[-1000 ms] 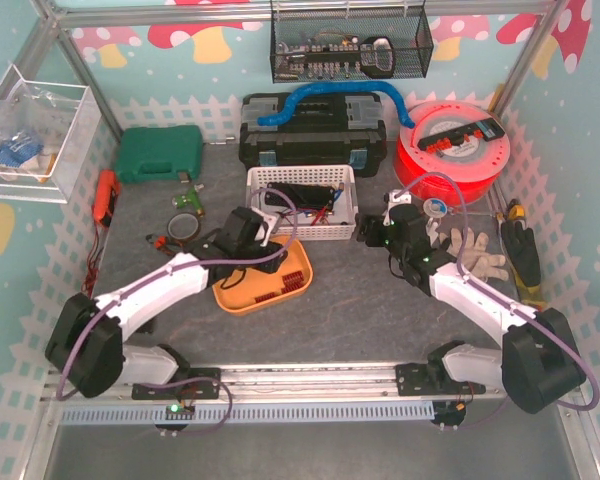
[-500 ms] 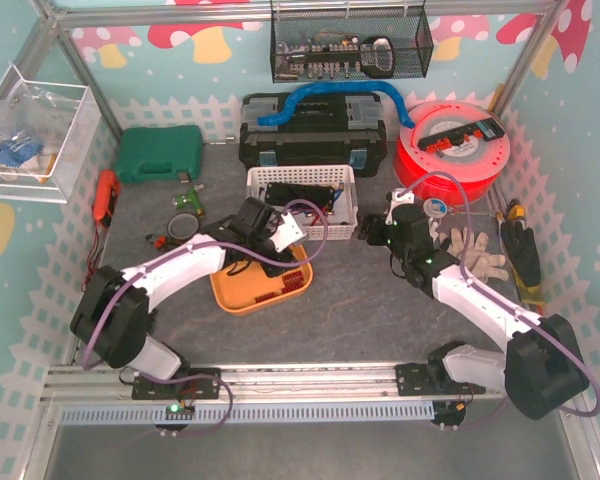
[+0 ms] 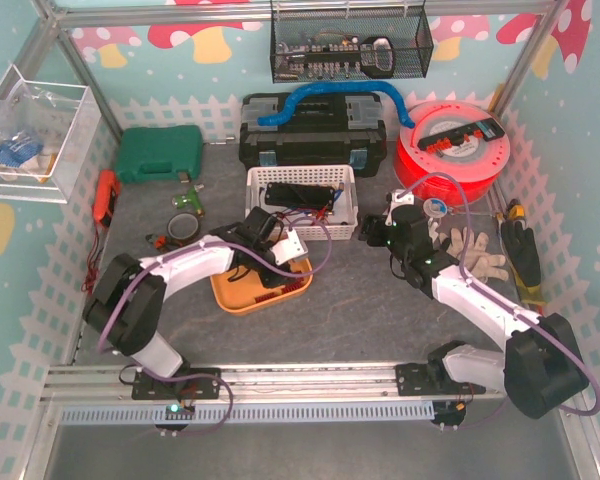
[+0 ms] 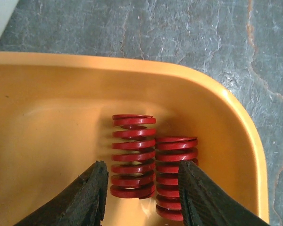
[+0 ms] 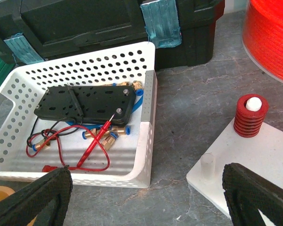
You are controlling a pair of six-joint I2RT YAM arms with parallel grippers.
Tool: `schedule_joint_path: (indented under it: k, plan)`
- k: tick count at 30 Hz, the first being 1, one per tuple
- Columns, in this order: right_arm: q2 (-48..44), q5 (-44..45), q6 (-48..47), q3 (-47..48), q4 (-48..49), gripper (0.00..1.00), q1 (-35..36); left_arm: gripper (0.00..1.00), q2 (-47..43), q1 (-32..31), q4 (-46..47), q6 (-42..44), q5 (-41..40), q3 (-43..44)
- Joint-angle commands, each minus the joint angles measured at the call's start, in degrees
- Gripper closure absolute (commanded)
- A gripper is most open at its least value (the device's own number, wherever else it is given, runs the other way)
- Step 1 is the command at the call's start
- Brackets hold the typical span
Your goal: Install the large spring
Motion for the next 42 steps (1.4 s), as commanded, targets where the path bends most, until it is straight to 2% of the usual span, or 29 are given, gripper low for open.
schedule_joint_path:
  k: [1, 11, 20, 26, 29, 32, 37, 42]
  plan:
    - [0.1, 1.3, -0.4, -0.4, 0.1, 0.13, 0.3, 0.55, 2.0, 0.2, -0.4, 2.2, 0.3, -0.6]
    - [1.0, 3.0, -1.4, -0.1, -0.3, 0.13, 0.3, 0.57, 6.6, 0.5, -0.2, 3.0, -3.8, 0.7]
    - [1.4, 3.4, -1.4, -0.1, -0.4, 0.13, 0.3, 0.67, 5.9, 1.8, 1.1, 3.5, -5.4, 0.6]
    - [1.6, 3.6, -1.4, 0.0, -0.4, 0.13, 0.3, 0.69, 5.7, 2.0, 2.9, 3.7, -5.6, 0.4]
    - [1.7, 3.6, -1.4, 0.1, -0.5, 0.13, 0.3, 0.64, 5.2, 2.0, 3.6, 4.4, -5.0, 0.2]
    - [1.6, 3.8, -1.5, 0.1, -0.6, 0.13, 0.3, 0.64, 5.0, 2.1, 4.2, 4.7, -5.2, 0.0]
    - [1.5, 3.7, -1.5, 0.1, -0.7, 0.13, 0.3, 0.70, 5.7, 2.1, 4.2, 4.7, -5.5, -0.1]
    - [0.9, 3.4, -1.4, -0.1, -0.7, 0.13, 0.3, 0.84, 3.7, 2.2, 4.3, 4.5, -5.8, -0.3]
